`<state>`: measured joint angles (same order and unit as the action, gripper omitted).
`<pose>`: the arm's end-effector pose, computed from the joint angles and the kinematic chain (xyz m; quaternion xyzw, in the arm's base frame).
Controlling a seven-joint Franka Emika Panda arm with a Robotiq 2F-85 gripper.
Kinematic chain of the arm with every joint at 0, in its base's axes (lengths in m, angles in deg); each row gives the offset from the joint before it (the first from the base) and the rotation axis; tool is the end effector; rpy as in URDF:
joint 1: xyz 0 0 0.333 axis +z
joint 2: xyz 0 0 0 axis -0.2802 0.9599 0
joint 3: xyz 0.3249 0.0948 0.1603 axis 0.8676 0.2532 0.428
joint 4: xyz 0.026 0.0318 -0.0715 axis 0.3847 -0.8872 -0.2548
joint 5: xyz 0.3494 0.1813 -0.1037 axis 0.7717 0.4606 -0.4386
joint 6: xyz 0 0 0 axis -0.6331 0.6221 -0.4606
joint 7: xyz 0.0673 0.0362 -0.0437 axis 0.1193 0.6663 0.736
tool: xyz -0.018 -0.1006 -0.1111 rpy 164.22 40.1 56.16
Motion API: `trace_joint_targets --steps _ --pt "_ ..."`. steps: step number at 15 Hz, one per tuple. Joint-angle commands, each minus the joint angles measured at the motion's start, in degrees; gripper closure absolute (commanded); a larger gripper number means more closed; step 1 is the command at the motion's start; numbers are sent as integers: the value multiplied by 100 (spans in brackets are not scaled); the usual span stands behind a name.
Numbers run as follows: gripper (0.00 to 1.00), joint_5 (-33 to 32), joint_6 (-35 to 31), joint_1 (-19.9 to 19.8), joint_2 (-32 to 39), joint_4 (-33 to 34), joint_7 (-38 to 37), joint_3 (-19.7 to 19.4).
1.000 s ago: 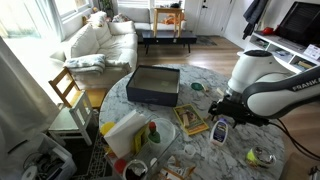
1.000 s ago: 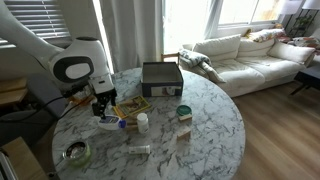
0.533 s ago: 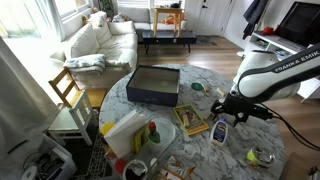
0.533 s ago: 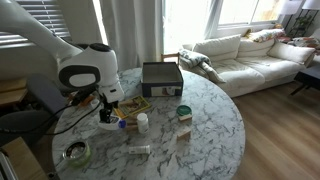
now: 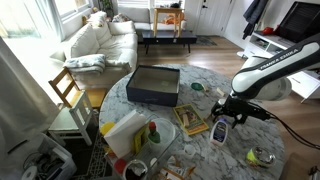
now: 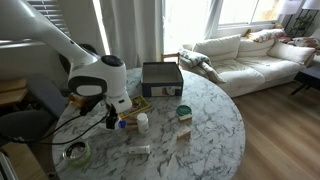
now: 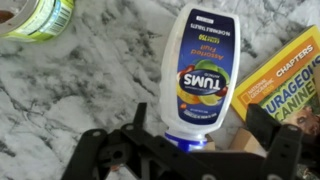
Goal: Put the bottle with the blue lid upright and put it in the transparent storage box
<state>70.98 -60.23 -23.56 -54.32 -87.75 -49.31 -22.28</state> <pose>0.4741 -0.1076 0.2187 -0.8705 0.4802 0.0540 0.0931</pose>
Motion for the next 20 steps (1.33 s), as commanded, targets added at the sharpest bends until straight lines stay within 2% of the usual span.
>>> trace_joint_targets --steps 1,4,5,6,11,15,20 --pt "0 398 50 -149 375 272 409 -15" --pt "0 643 121 -248 562 444 596 25" --pt "10 719 175 -282 612 497 677 36" --pt "24 806 212 -317 653 536 768 50" --pt "65 989 731 -426 657 642 1137 19" --pt "66 711 1132 -299 482 632 881 -74" --pt "66 -1 738 194 16 249 -157 -95"
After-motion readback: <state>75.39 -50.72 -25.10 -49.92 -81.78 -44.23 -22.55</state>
